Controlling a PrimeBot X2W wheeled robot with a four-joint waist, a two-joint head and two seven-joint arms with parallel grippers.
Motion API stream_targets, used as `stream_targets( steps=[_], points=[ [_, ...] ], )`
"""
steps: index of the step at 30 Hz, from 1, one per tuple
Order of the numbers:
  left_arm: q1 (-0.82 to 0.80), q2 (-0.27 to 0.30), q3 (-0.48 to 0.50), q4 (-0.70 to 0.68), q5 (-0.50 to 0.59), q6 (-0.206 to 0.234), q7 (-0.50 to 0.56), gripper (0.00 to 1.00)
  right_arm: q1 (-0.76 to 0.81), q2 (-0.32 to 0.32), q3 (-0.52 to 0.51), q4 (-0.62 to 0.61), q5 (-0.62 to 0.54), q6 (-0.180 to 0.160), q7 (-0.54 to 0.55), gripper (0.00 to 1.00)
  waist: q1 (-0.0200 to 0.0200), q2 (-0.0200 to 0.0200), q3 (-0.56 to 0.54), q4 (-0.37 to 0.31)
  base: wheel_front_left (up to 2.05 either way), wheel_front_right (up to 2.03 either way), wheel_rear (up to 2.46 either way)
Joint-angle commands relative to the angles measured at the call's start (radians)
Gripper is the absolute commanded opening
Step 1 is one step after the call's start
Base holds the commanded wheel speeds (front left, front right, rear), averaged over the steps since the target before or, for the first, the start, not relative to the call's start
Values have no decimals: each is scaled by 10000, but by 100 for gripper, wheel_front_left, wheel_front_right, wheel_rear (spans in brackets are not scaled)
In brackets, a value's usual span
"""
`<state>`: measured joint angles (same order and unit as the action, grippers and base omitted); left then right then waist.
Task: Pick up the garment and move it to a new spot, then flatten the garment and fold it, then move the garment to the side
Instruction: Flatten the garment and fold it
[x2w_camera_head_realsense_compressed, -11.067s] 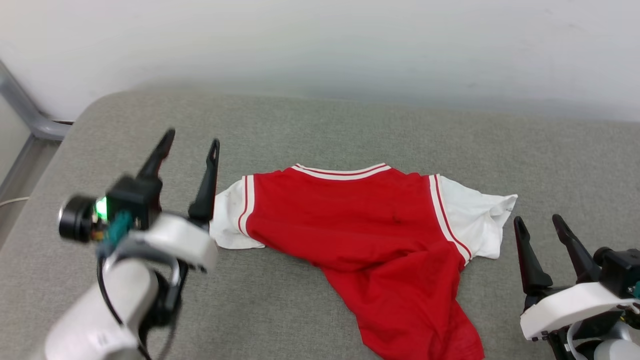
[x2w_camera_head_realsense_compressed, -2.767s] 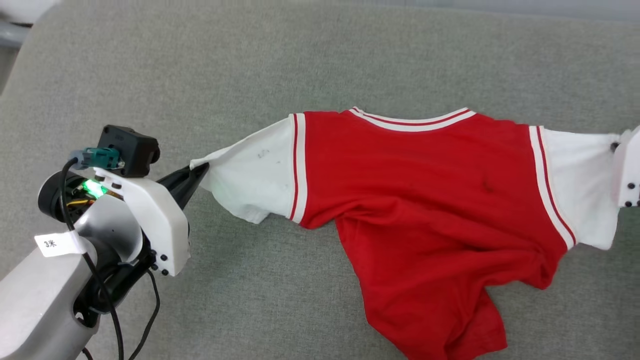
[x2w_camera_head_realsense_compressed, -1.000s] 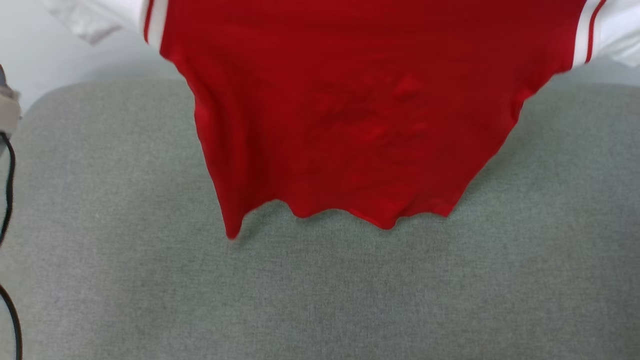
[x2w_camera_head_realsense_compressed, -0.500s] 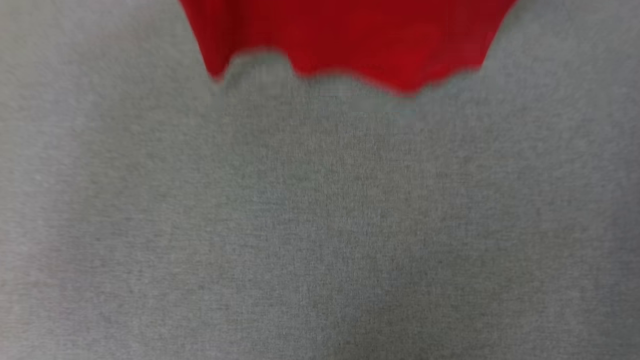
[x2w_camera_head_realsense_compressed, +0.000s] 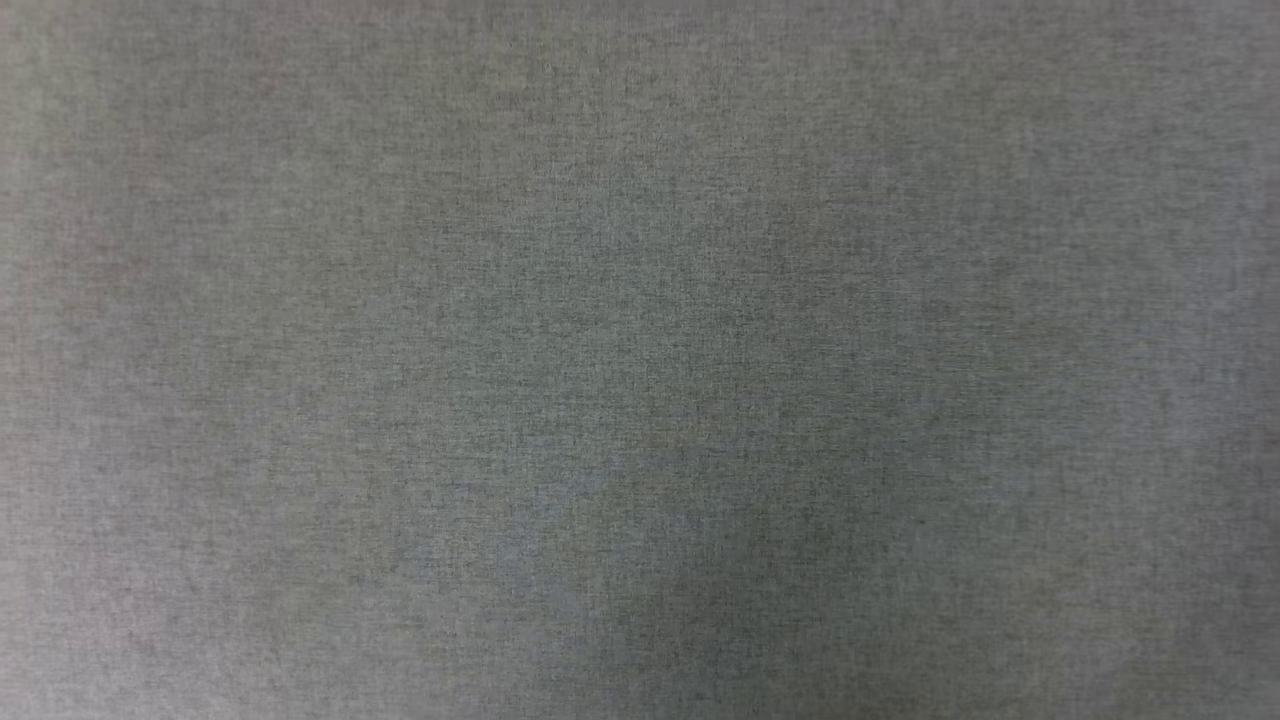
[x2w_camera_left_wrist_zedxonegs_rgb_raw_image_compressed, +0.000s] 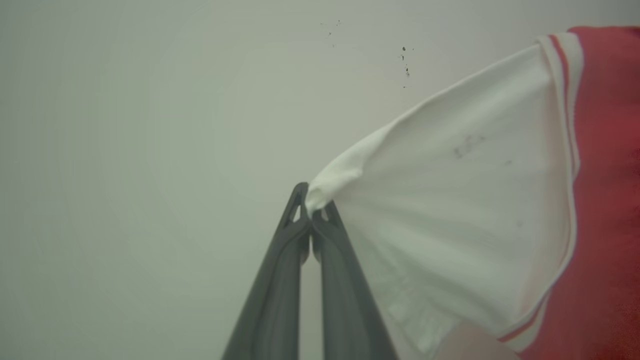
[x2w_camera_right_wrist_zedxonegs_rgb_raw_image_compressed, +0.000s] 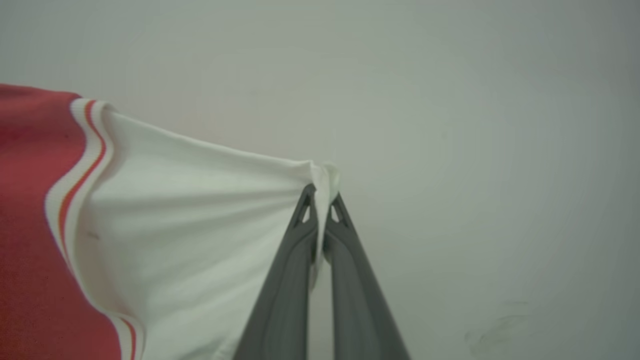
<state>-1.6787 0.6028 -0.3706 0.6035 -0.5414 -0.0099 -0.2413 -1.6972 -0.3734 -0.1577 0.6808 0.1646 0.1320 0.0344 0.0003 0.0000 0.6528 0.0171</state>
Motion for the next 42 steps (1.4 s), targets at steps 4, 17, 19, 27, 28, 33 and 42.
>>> stream_targets(
  steps=[4,17,19,27,28,33,42],
  points=[
    [85,-436,61,599,27,-149,-199,0,-8,101,37,648,94,-23,-474,0,-3,0,157,98,0,0,0],
    [3578,-1508,826,-64,423,-677,-250,0,2856,-59,1114,1760,1547,-22,-1480,0,-3,0,-804,159,0,0,0],
    [4448,-1636,1002,-245,451,-708,-249,0,3629,-74,1344,1682,2014,-22,-1531,0,-3,0,-1142,147,0,0,0],
    [7972,-1894,1064,-415,449,-957,-241,0,7218,-394,2357,1041,3598,-20,-1468,0,-3,0,-2529,191,0,0,0],
    [8376,-1903,1069,-406,432,-986,-241,0,7685,-430,2531,875,3815,-20,-1446,0,-3,0,-2698,197,0,0,0],
    [10191,-2023,932,-107,272,-1044,-241,0,9738,-774,3367,46,4628,-22,-1320,0,-3,0,-3474,197,0,0,0],
    [12358,-2036,157,722,300,-1128,-104,0,12384,-2088,5243,-1078,5158,-23,-748,0,-3,0,-4618,295,0,0,0]
  ],
)
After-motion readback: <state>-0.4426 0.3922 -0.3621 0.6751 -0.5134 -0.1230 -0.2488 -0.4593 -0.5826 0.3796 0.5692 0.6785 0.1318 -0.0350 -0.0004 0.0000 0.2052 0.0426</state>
